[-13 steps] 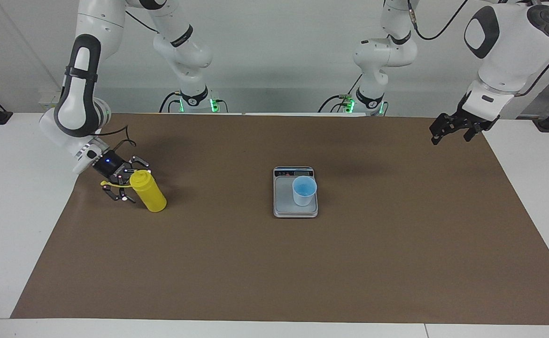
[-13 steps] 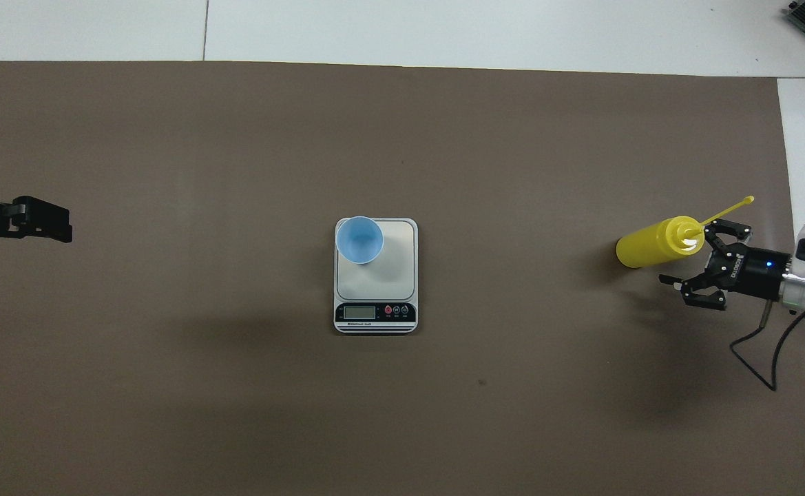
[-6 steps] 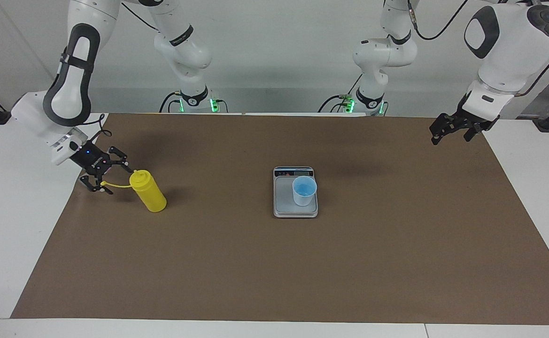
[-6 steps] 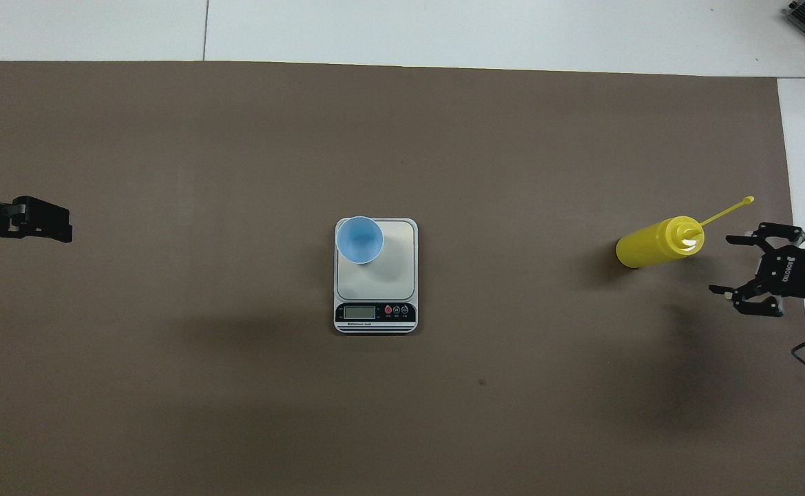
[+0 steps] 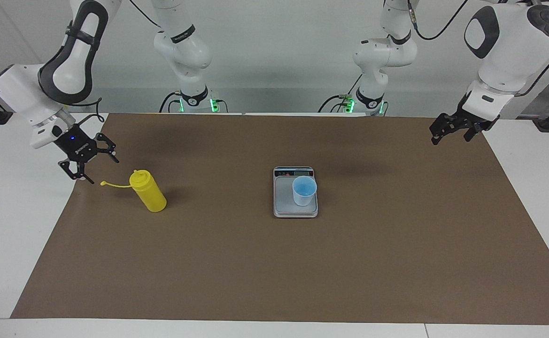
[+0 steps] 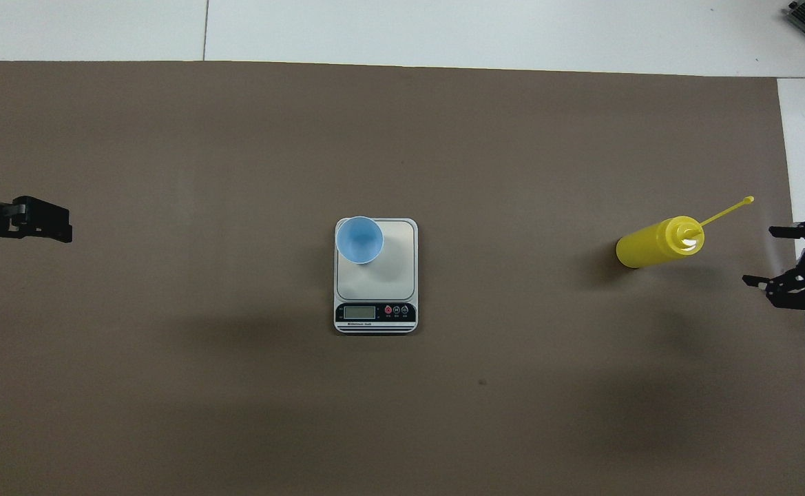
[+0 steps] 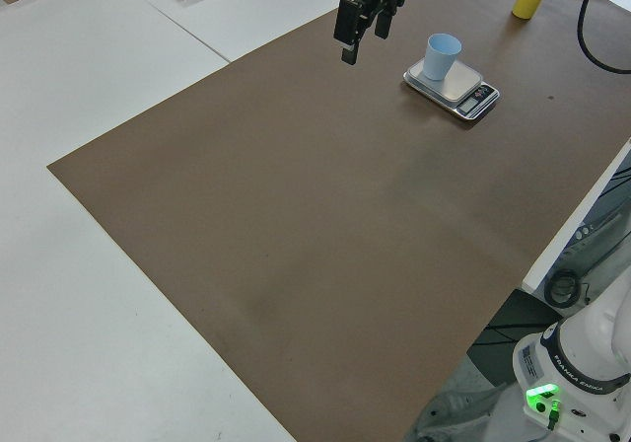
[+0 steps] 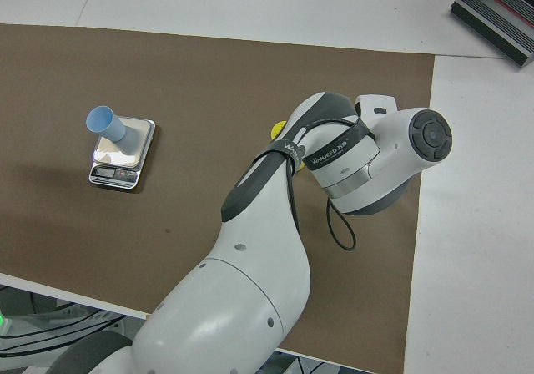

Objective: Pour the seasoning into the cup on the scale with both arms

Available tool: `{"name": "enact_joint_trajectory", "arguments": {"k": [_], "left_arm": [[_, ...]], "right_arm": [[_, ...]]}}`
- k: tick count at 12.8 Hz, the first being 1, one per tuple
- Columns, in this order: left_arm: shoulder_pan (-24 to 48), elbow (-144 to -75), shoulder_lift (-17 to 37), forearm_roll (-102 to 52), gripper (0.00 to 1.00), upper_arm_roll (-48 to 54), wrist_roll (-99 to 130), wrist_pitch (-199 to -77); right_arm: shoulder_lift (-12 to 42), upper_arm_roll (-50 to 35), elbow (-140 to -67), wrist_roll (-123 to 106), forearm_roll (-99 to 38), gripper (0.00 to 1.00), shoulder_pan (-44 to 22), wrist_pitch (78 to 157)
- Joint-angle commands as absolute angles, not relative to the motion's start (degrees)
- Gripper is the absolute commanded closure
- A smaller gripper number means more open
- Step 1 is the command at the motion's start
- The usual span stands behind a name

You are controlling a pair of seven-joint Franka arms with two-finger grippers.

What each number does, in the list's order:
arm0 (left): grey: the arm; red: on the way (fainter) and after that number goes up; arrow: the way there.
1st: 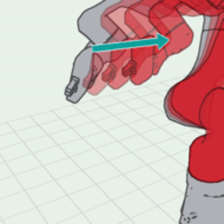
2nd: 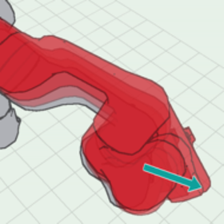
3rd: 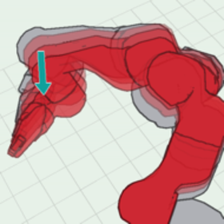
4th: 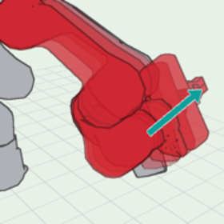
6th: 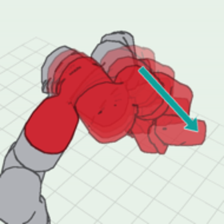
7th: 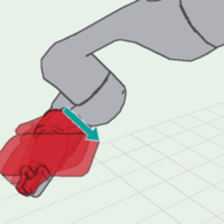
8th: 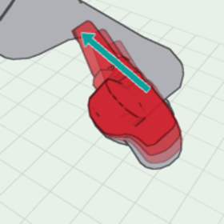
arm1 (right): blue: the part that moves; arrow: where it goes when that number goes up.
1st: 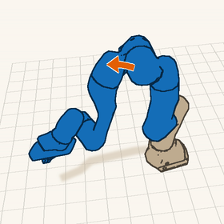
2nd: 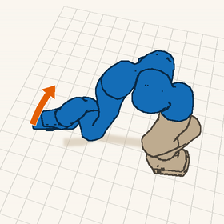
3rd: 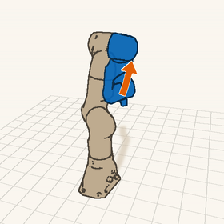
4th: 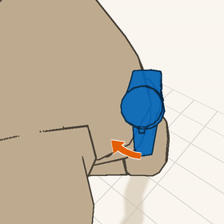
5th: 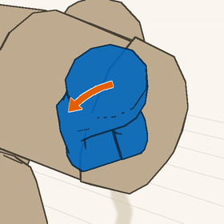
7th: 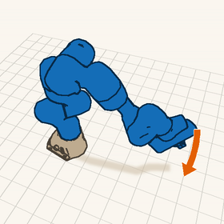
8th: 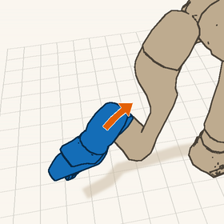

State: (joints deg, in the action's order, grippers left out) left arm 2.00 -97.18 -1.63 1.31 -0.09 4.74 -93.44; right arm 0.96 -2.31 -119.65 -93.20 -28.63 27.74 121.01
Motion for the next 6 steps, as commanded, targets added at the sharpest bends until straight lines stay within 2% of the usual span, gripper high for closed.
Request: {"name": "enact_joint_trajectory", "arguments": {"k": [1, 3, 6], "left_arm": [[2.0, -98.3, -2.6, 0.6, 0.0, -0.4, 4.6, -93.0], [2.0, -98.2, -2.6, 0.6, 0.0, -0.4, 4.6, -93.0], [2.0, -98.2, -2.6, 0.6, 0.0, -0.4, 4.6, -93.0]], "right_arm": [[-4.4, -2.7, -120.0, -78.7, -22.2, 0.0, 25.1, 117.9], [-7.4, -3.2, -119.9, -64.2, -19.2, 0.0, 22.2, 114.3], [-8.6, -3.3, -114.5, -42.5, -11.4, 0.0, 16.3, 107.7]]}}
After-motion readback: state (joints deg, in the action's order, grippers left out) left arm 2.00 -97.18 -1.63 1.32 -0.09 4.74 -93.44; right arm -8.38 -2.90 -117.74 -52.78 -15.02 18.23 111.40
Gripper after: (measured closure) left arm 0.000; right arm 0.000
